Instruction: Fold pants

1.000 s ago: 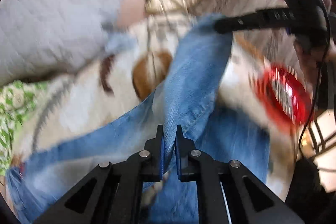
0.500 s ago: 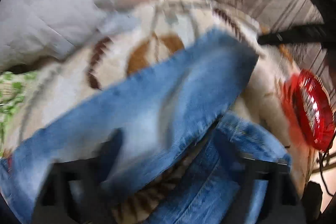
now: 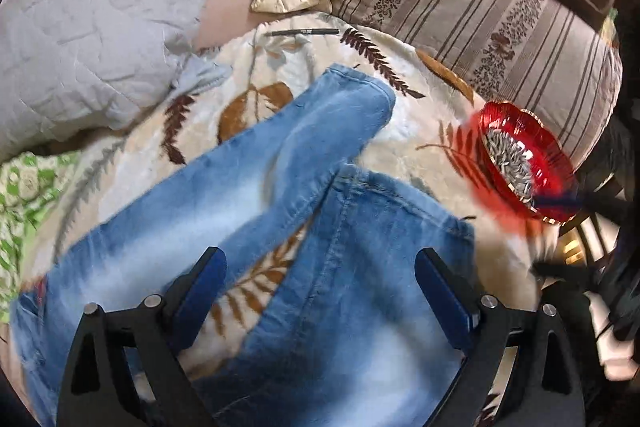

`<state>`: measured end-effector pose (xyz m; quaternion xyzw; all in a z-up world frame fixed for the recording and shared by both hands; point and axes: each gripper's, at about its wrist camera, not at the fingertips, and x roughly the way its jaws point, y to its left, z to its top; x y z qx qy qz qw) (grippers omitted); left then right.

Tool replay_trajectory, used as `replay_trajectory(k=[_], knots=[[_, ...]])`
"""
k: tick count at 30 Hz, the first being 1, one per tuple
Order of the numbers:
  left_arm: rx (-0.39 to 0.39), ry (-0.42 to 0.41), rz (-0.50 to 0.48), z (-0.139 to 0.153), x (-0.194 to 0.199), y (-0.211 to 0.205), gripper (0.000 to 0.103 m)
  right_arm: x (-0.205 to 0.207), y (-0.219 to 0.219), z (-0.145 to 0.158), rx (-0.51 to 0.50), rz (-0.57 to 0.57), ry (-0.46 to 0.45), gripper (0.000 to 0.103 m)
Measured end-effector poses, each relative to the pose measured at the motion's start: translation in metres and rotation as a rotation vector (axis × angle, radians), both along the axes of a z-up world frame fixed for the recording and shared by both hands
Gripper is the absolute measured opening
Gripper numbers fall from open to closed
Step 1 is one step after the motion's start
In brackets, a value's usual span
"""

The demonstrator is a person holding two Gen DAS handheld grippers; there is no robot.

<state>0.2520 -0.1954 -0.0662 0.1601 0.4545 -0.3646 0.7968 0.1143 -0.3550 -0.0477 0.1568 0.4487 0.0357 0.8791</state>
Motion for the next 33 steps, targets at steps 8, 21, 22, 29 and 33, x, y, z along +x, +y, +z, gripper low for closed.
replay_trajectory(k=[8,21,22,29,33], knots=[[0.01,0.1,0.024,-0.03,0.019,-0.047,0.095,0.009,0.003,-0.055,0.06,-0.129,0.083,0.081],[-0.013,0.18,-0.081,-0.047,0.021,-0.07,0.029,0.019,0.004,-0.065,0.093,-0.102,0.015,0.015],[-0.035,0.183,-0.08,-0.039,0.019,-0.069,0.027,0.013,0.005,-0.057,0.09,-0.102,-0.011,0.015],[-0.126,0.075,-0.212,0.031,-0.025,-0.107,0.023,-0.038,-0.013,-0.001,0.061,-0.168,-0.152,0.015],[-0.148,0.078,-0.281,0.042,-0.041,-0.157,0.023,-0.068,-0.044,0.021,0.036,-0.262,-0.19,0.014]])
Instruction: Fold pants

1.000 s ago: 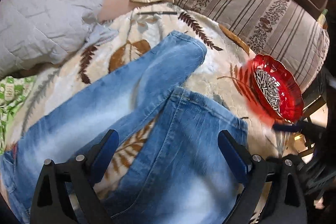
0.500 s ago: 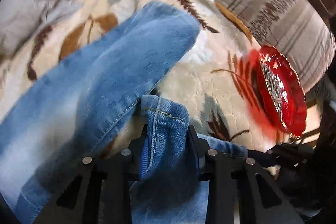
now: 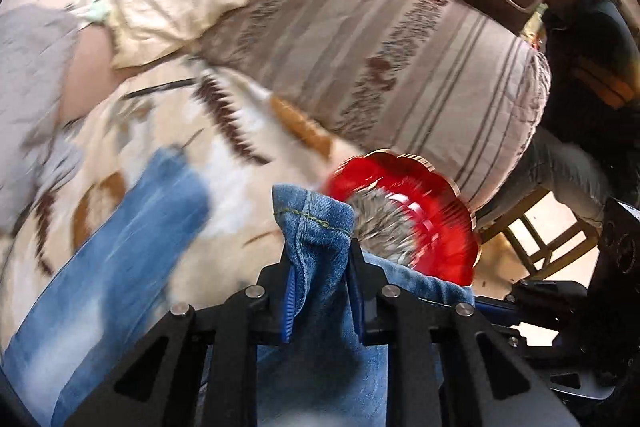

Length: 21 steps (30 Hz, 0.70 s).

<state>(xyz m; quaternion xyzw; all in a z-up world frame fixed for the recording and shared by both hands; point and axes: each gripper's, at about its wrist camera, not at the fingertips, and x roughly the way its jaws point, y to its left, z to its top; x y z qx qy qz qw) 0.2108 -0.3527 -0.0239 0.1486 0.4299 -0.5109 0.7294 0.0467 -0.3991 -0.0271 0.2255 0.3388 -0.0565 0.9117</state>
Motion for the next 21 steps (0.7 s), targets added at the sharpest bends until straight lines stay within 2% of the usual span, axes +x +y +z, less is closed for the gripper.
replay_trajectory(k=[4,6,7,8,9,10,11,12,13,17,21], knots=[[0.023,0.011,-0.033,-0.012,-0.006,-0.032,0.024,-0.017,-0.027,0.005,0.006,-0.066,0.015,0.014],[0.029,0.022,-0.031,-0.014,-0.007,-0.036,0.028,-0.022,-0.034,0.005,0.013,-0.078,0.023,0.014],[0.041,0.014,-0.015,-0.015,-0.006,-0.037,0.045,-0.023,-0.035,0.004,0.018,-0.078,0.031,0.015],[0.053,0.002,0.002,-0.014,-0.006,-0.037,0.075,-0.021,-0.038,0.0,0.027,-0.076,0.059,0.019],[0.075,-0.029,0.046,-0.013,-0.005,-0.034,0.089,-0.02,-0.039,-0.001,0.028,-0.089,0.081,0.021],[0.087,-0.074,0.105,-0.011,-0.004,-0.029,0.101,-0.021,-0.042,-0.003,0.025,-0.109,0.109,0.035],[0.08,-0.113,0.153,-0.007,-0.001,-0.021,0.101,-0.021,-0.044,-0.003,0.015,-0.143,0.135,0.064],[0.078,-0.118,0.167,-0.006,0.002,-0.014,0.101,-0.024,-0.047,-0.002,0.01,-0.163,0.13,0.077],[0.077,-0.111,0.173,-0.005,0.006,-0.008,0.101,-0.03,-0.048,0.003,0.005,-0.187,0.095,0.084],[0.091,-0.116,0.232,-0.001,0.014,0.032,0.101,-0.037,-0.04,0.019,-0.043,-0.175,0.046,0.084],[0.09,-0.123,0.313,0.005,0.012,0.099,0.101,-0.027,-0.018,0.025,-0.042,-0.118,0.029,0.084]])
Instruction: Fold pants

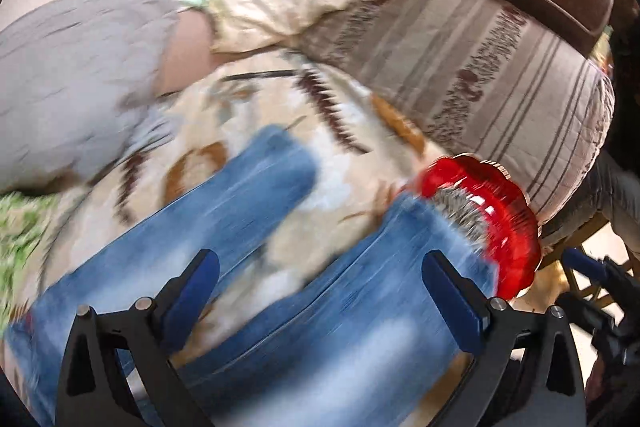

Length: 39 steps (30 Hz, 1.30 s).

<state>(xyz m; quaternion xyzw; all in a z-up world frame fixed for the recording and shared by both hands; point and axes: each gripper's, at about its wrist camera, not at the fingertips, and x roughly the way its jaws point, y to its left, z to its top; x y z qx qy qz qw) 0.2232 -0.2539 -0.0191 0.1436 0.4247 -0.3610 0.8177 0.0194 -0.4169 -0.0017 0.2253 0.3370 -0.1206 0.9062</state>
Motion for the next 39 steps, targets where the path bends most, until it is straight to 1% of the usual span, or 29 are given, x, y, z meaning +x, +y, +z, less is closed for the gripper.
replay_trajectory(k=[2,3,5,7,8,9,11,12,15,17,19,21,22,24,25,26,28,32,34,35,38,39], knots=[[0.013,-0.012,0.042,0.0,-0.002,0.035,0.101,0.008,0.021,0.0,-0.004,0.05,-0.005,0.084],[0.032,-0.021,0.082,-0.002,-0.005,0.064,0.101,0.012,0.03,0.001,-0.01,0.072,-0.007,0.084],[0.063,-0.026,0.147,-0.004,-0.009,0.108,0.101,0.025,0.052,0.003,-0.011,0.128,-0.007,0.084],[0.094,-0.033,0.255,-0.005,-0.019,0.173,0.101,0.041,0.08,0.003,-0.009,0.191,-0.01,0.084],[0.101,-0.033,0.293,-0.005,-0.023,0.192,0.101,0.052,0.1,0.004,-0.013,0.239,-0.014,0.084],[0.115,-0.027,0.36,-0.007,-0.03,0.228,0.101,0.06,0.113,0.004,-0.015,0.27,-0.014,0.084],[0.135,-0.015,0.452,-0.009,-0.041,0.275,0.101,0.081,0.148,0.003,-0.014,0.351,-0.011,0.084],[0.149,-0.004,0.507,-0.012,-0.051,0.305,0.101,0.088,0.161,0.003,-0.016,0.375,-0.009,0.084],[0.18,0.02,0.6,-0.018,-0.077,0.362,0.101,0.105,0.203,0.0,-0.016,0.46,-0.004,0.084],[0.183,0.026,0.624,-0.023,-0.09,0.38,0.101,0.108,0.224,-0.003,-0.027,0.512,0.006,0.084],[0.168,0.039,0.633,-0.033,-0.104,0.393,0.101,0.106,0.245,-0.008,-0.045,0.574,0.026,0.084],[0.166,0.049,0.63,-0.042,-0.11,0.398,0.101,0.101,0.263,-0.014,-0.064,0.642,0.05,0.084],[0.169,0.055,0.626,-0.048,-0.113,0.399,0.101,0.099,0.27,-0.016,-0.078,0.669,0.059,0.084],[0.162,0.065,0.628,-0.056,-0.113,0.396,0.101,0.093,0.29,-0.023,-0.121,0.76,0.092,0.084],[0.151,0.073,0.63,-0.059,-0.114,0.394,0.101,0.093,0.295,-0.026,-0.13,0.78,0.101,0.084],[0.135,0.083,0.629,-0.062,-0.116,0.396,0.101,0.089,0.304,-0.032,-0.135,0.83,0.118,0.084],[0.106,0.107,0.627,-0.071,-0.119,0.393,0.101,0.082,0.314,-0.042,-0.139,0.886,0.149,0.084],[0.114,0.143,0.59,-0.096,-0.117,0.382,0.101,0.068,0.35,-0.07,-0.195,1.032,0.203,0.084],[0.129,0.165,0.59,-0.107,-0.112,0.381,0.101,0.067,0.364,-0.081,-0.224,1.079,0.217,0.084],[0.118,0.178,0.591,-0.111,-0.109,0.382,0.101,0.067,0.375,-0.089,-0.248,1.106,0.22,0.084],[0.07,0.2,0.596,-0.118,-0.107,0.388,0.1,0.072,0.396,-0.106,-0.306,1.133,0.222,0.084],[0.067,0.198,0.591,-0.117,-0.108,0.388,0.096,0.073,0.4,-0.11,-0.312,1.142,0.212,0.083]])
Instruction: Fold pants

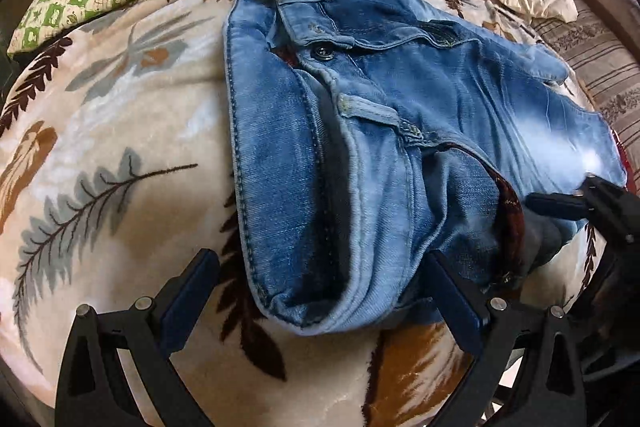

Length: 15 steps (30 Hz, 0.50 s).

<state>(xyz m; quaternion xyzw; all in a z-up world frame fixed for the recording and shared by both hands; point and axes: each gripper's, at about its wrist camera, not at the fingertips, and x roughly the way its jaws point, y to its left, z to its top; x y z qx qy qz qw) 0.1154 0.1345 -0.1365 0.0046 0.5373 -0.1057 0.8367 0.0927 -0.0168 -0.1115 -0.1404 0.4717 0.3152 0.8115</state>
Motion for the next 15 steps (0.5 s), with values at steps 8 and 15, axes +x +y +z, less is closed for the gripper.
replay_trajectory(k=[8,15], knots=[[-0.1,-0.016,-0.083,0.018,-0.005,-0.001,0.023,0.006,0.017,0.005,-0.006,0.015,-0.049,0.034],[-0.13,-0.076,-0.056,0.043,-0.022,0.033,0.018,-0.008,0.024,0.017,0.054,0.033,-0.03,0.029]])
